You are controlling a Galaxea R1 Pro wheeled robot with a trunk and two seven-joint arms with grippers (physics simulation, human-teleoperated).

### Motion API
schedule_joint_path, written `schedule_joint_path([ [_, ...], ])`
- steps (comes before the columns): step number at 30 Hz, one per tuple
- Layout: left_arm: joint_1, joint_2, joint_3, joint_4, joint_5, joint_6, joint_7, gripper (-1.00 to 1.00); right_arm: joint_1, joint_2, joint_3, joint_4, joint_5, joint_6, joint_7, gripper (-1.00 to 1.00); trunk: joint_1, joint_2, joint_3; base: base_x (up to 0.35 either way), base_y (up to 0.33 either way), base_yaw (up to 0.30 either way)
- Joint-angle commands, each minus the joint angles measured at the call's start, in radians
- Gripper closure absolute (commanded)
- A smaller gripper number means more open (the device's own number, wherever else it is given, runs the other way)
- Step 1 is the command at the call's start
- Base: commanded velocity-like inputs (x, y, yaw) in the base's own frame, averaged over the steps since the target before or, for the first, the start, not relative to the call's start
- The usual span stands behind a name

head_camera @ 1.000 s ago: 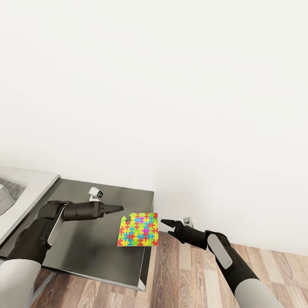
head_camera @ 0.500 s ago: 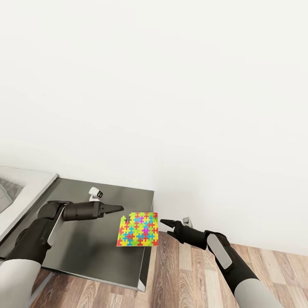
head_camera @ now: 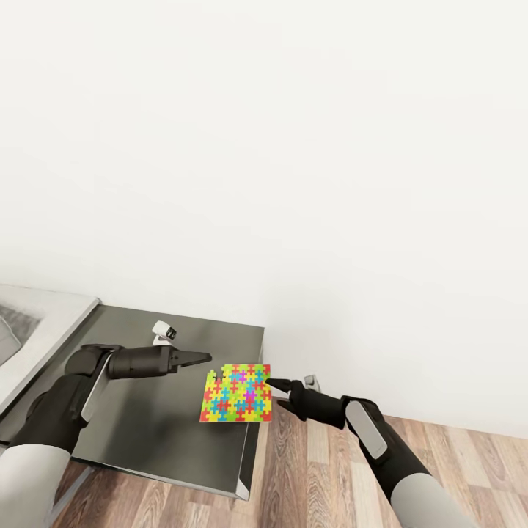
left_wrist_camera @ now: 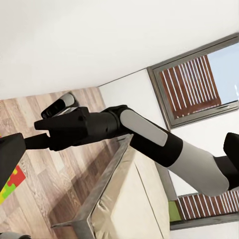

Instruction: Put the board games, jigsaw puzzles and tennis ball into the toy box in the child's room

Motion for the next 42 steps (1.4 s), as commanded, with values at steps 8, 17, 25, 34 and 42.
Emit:
schedule_joint_path([
  [8, 0.0, 0.001, 0.001, 0.0, 0.001, 0.009, -0.002, -1.0, -0.003, 0.001, 0.0, 0.002, 0.0, 0.004, 0.003, -1.0, 0.0, -0.001, -0.001, 0.0, 0.115, 0.0],
  [17, 0.006, 0.0, 0.004, 0.0, 0.002, 0.007, -0.003, -1.0, -0.003, 0.001, 0.0, 0.002, 0.0, 0.004, 0.003, -1.0, 0.0, -0.001, -0.001, 0.0, 0.008, 0.0],
  [25, 0.006, 0.001, 0.005, 0.0, 0.002, 0.008, -0.003, -1.0, -0.003, 0.001, 0.0, 0.002, 0.001, 0.004, 0.003, -1.0, 0.0, -0.001, -0.001, 0.0, 0.0, 0.0],
  [34, 0.006, 0.002, 0.007, 0.0, 0.002, 0.009, -0.003, -1.0, -0.003, 0.001, -0.002, 0.002, 0.001, 0.004, 0.004, -1.0, 0.031, -0.057, -0.026, 0.0, 0.0, 0.0],
  [42, 0.006, 0.002, 0.007, 0.0, 0.002, 0.009, -0.003, -1.0, -0.003, 0.001, -0.001, 0.002, 0.002, 0.004, 0.004, -1.0, 0.061, -0.113, -0.051, 0.0, 0.0, 0.0],
])
